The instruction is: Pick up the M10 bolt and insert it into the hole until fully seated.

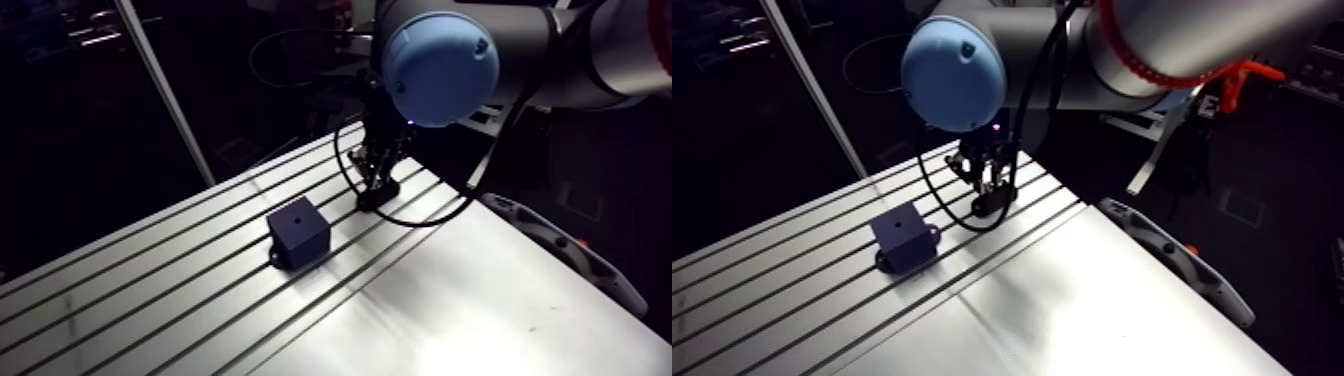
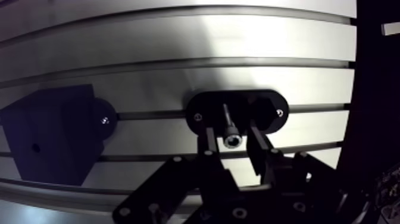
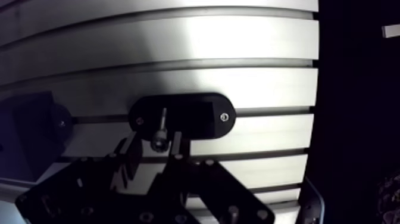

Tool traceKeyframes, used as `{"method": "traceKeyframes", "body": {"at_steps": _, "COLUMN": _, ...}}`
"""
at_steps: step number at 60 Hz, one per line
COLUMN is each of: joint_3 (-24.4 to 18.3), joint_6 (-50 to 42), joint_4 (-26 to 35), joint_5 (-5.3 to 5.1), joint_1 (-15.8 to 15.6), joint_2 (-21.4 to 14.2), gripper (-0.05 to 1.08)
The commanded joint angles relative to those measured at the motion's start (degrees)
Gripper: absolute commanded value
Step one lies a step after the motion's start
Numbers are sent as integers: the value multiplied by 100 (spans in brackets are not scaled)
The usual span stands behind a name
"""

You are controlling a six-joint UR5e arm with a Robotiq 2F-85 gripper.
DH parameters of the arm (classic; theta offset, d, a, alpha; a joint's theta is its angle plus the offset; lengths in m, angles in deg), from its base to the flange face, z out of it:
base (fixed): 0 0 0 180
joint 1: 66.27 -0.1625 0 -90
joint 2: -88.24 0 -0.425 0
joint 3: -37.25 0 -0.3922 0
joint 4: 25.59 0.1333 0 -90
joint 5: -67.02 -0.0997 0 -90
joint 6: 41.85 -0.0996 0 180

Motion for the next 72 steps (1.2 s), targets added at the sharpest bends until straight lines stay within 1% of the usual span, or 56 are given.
{"method": "traceKeyframes", "body": {"at_steps": 1, "joint_3": 7, "joint_6": -3, "joint_4": 0, "joint_5": 39, "joint_1": 0, "joint_2": 1, "gripper": 60}}
{"method": "traceKeyframes", "body": {"at_steps": 54, "joint_3": -1, "joint_6": -3, "joint_4": -32, "joint_5": 39, "joint_1": -9, "joint_2": 45, "gripper": 63}}
{"method": "traceKeyframes", "body": {"at_steps": 72, "joint_3": -1, "joint_6": 7, "joint_4": -105, "joint_5": 65, "joint_1": -9, "joint_2": 54, "gripper": 65}}
